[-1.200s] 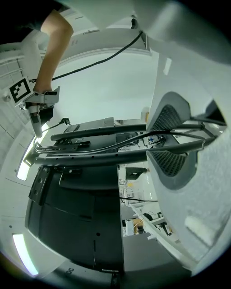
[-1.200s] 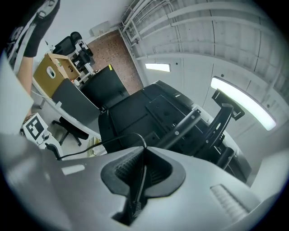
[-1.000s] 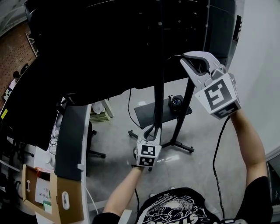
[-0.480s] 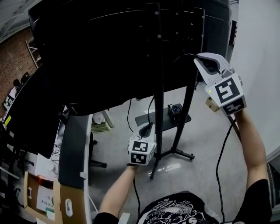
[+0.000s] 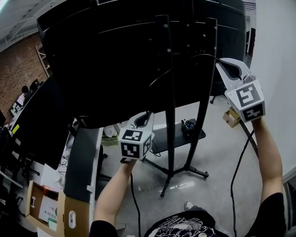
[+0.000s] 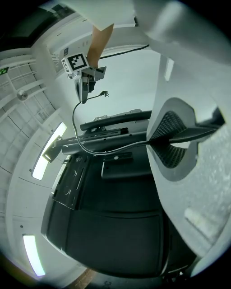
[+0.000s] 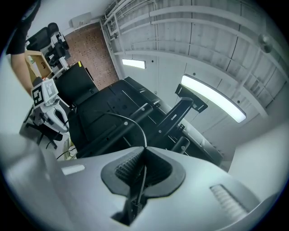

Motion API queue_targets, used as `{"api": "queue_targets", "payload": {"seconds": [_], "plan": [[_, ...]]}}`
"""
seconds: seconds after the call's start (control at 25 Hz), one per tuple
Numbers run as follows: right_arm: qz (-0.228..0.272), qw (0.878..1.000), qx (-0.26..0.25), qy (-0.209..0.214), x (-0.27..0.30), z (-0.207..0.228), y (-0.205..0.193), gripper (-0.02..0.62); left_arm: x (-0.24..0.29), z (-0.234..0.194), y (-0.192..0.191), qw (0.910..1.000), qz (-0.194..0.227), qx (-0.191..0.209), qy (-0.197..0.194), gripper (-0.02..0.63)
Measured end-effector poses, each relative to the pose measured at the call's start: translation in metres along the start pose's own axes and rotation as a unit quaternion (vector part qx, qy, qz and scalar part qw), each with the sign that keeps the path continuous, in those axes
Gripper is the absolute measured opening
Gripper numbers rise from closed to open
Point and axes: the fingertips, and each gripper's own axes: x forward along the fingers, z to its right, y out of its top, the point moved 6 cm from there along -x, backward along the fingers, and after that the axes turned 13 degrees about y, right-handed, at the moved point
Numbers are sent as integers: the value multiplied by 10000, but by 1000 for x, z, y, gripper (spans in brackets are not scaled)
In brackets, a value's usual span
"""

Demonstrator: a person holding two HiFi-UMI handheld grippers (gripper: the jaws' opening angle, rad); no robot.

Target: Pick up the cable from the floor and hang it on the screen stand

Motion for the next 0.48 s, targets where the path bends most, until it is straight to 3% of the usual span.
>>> {"api": "queue_targets", "payload": {"seconds": [0.48], "plan": [[278, 9992, -239, -177, 23, 73, -21, 14, 54, -14, 139, 9959, 67, 613, 656, 14]]}}
